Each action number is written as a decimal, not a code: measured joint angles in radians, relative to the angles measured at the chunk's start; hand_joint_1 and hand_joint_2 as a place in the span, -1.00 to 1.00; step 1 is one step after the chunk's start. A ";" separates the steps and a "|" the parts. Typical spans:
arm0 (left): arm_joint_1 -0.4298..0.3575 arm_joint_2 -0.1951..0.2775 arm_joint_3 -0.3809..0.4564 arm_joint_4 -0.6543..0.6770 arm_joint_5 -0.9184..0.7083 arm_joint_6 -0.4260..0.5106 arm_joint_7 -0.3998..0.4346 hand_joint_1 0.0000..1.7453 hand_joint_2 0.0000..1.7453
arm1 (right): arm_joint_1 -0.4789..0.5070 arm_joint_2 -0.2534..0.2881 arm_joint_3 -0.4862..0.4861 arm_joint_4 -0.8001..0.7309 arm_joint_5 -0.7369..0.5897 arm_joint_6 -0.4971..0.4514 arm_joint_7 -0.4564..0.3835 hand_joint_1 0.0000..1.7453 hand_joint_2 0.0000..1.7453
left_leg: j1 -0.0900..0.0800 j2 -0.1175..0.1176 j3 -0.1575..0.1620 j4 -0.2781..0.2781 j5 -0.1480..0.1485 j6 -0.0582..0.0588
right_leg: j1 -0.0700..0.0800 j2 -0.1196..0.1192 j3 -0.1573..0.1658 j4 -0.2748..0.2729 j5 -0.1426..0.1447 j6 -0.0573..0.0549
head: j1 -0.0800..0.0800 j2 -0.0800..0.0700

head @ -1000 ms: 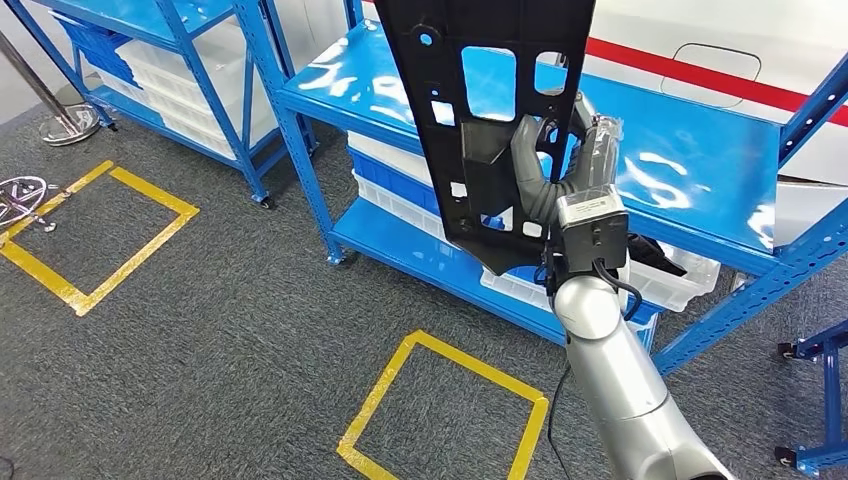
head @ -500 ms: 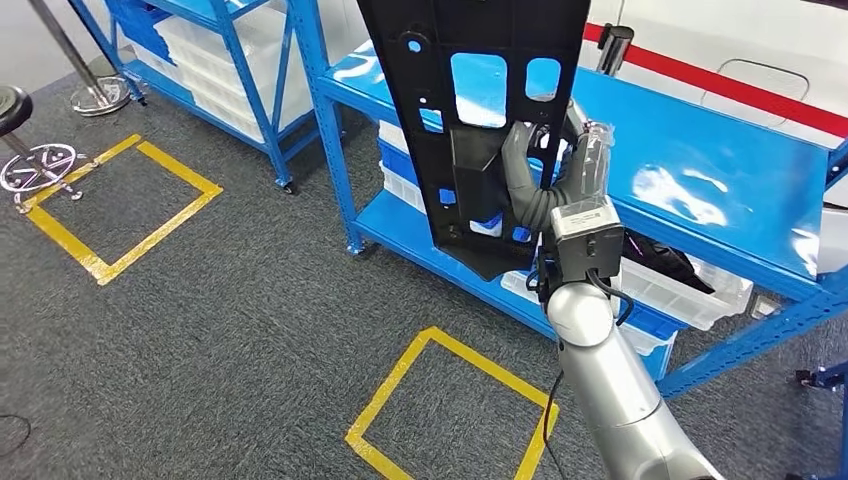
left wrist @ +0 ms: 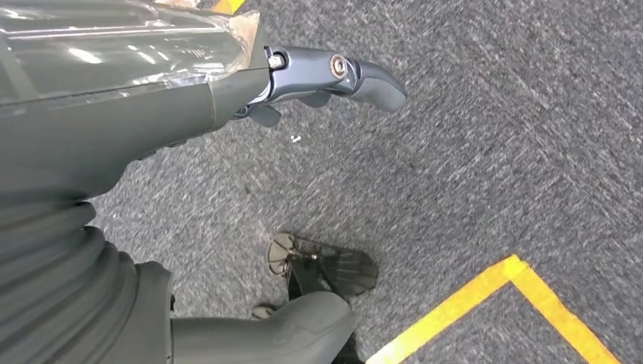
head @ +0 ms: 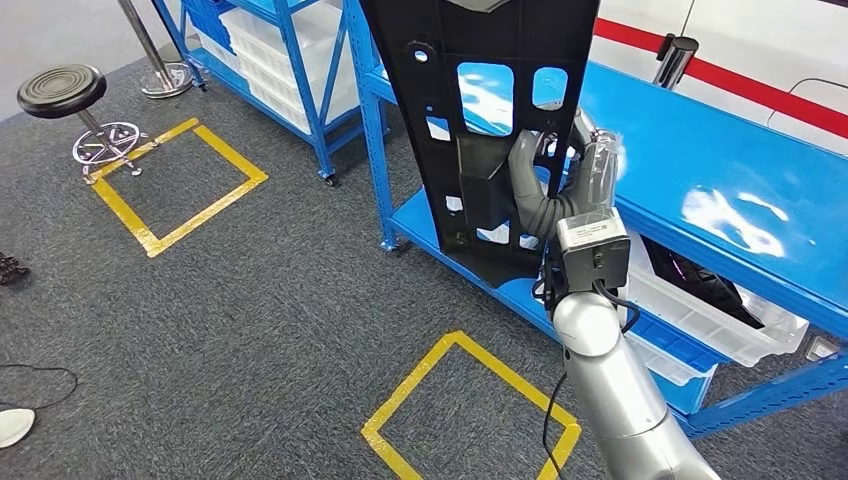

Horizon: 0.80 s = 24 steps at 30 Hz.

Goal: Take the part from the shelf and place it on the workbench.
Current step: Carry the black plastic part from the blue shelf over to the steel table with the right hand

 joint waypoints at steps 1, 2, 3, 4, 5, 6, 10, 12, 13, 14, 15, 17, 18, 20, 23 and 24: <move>-0.001 0.001 0.000 0.000 0.000 -0.001 0.000 -1.00 1.00 | 0.000 0.002 0.000 -0.002 0.002 0.001 0.002 1.00 1.00 | 0.002 0.022 -0.020 0.044 -0.027 -0.006 | -0.002 -0.008 0.001 -0.001 0.001 -0.005 | -0.004 0.000; -0.001 0.001 0.000 0.000 -0.001 -0.002 0.000 -1.00 1.00 | 0.000 0.003 0.000 -0.003 0.004 0.001 0.002 1.00 1.00 | 0.003 0.044 -0.050 0.107 -0.060 -0.012 | 0.000 -0.016 0.001 -0.001 0.000 -0.008 | -0.008 0.000; -0.002 0.001 0.000 0.000 -0.001 -0.003 0.001 -1.00 1.00 | 0.001 0.004 -0.001 -0.004 0.005 0.002 0.003 1.00 1.00 | 0.006 0.057 -0.085 0.179 -0.092 -0.018 | 0.001 -0.026 0.000 -0.001 0.000 -0.010 | -0.011 0.000; -0.002 0.001 0.000 0.000 -0.001 -0.004 0.001 -1.00 1.00 | 0.002 0.004 -0.001 -0.004 0.006 0.003 0.004 1.00 1.00 | 0.008 0.063 -0.115 0.240 -0.114 -0.022 | 0.002 -0.035 0.000 -0.001 0.000 -0.010 | -0.011 0.000; -0.002 0.001 0.000 0.000 -0.002 -0.004 0.002 -1.00 1.00 | 0.003 0.004 -0.001 -0.004 0.007 0.005 0.005 1.00 1.00 | 0.010 0.065 -0.133 0.273 -0.120 -0.025 | 0.003 -0.045 0.000 -0.001 -0.001 -0.010 | -0.011 0.000; -0.001 0.002 0.000 0.000 -0.002 -0.005 0.002 -1.00 1.00 | 0.004 0.004 -0.001 -0.004 0.008 0.009 0.006 1.00 1.00 | 0.012 0.068 -0.128 0.262 -0.104 -0.026 | 0.003 -0.055 0.000 -0.001 -0.001 -0.011 | -0.011 0.000; -0.004 0.005 0.000 0.000 0.003 -0.005 0.003 -1.00 1.00 | -0.004 0.012 -0.003 -0.004 0.016 0.025 0.008 1.00 1.00 | 0.005 0.127 0.007 0.005 0.008 -0.012 | 0.012 -0.086 0.004 -0.001 -0.006 -0.004 | -0.010 0.000; -0.007 0.006 0.000 0.000 0.004 -0.003 0.008 -1.00 1.00 | -0.010 0.018 -0.004 -0.002 0.019 0.033 0.008 1.00 1.00 | -0.004 0.130 0.019 -0.029 0.010 -0.001 | 0.018 -0.102 0.005 -0.003 -0.008 0.006 | -0.008 0.000; -0.007 0.006 0.000 0.000 0.004 -0.002 0.011 -1.00 1.00 | -0.012 0.021 -0.003 0.000 0.019 0.035 0.008 1.00 1.00 | -0.006 0.116 0.018 -0.033 0.012 0.007 | 0.018 -0.111 0.008 -0.006 -0.009 0.012 | -0.007 0.000; -0.007 0.006 0.000 0.000 0.004 0.001 0.014 -1.00 1.00 | -0.013 0.024 -0.003 0.001 0.020 0.037 0.007 1.00 1.00 | -0.005 0.106 0.021 -0.039 0.016 0.014 | 0.018 -0.112 0.008 -0.004 -0.013 0.017 | -0.006 0.000; -0.007 0.006 0.000 0.000 0.005 0.003 0.016 -1.00 1.00 | -0.014 0.027 -0.003 0.003 0.021 0.037 0.006 1.00 1.00 | -0.003 0.095 0.025 -0.045 0.022 0.023 | 0.017 -0.100 0.004 0.011 -0.024 0.019 | -0.006 0.000; -0.008 0.005 0.000 0.000 0.008 0.007 0.018 -1.00 1.00 | -0.016 0.029 -0.002 0.007 0.023 0.038 0.003 1.00 1.00 | 0.000 0.073 0.031 -0.055 0.031 0.037 | 0.015 -0.051 -0.037 0.104 -0.071 0.012 | -0.002 0.000; -0.009 0.005 0.000 0.000 0.010 0.008 0.018 -1.00 1.00 | -0.015 0.029 -0.002 0.010 0.023 0.039 0.002 1.00 1.00 | 0.000 0.060 0.030 -0.056 0.033 0.040 | 0.013 -0.031 -0.070 0.176 -0.101 0.006 | -0.001 0.000; -0.008 0.005 0.000 -0.001 0.013 0.011 0.018 -1.00 1.00 | -0.012 0.029 -0.001 0.017 0.023 0.042 0.002 1.00 1.00 | -0.001 0.030 0.029 -0.055 0.034 0.042 | 0.012 -0.015 -0.127 0.284 -0.133 0.006 | 0.002 0.000; -0.006 0.005 0.000 -0.001 0.013 0.012 0.016 -1.00 1.00 | -0.012 0.030 0.001 0.024 0.025 0.050 0.002 1.00 1.00 | -0.002 -0.012 0.029 -0.052 0.034 0.040 | 0.010 0.003 -0.085 0.172 -0.070 0.032 | 0.003 0.000; -0.006 0.005 0.000 -0.001 0.013 0.012 0.016 -1.00 1.00 | -0.012 0.030 0.002 0.024 0.026 0.052 0.002 1.00 1.00 | -0.003 -0.025 0.027 -0.047 0.032 0.037 | 0.008 0.025 -0.054 0.101 -0.040 0.037 | 0.003 0.000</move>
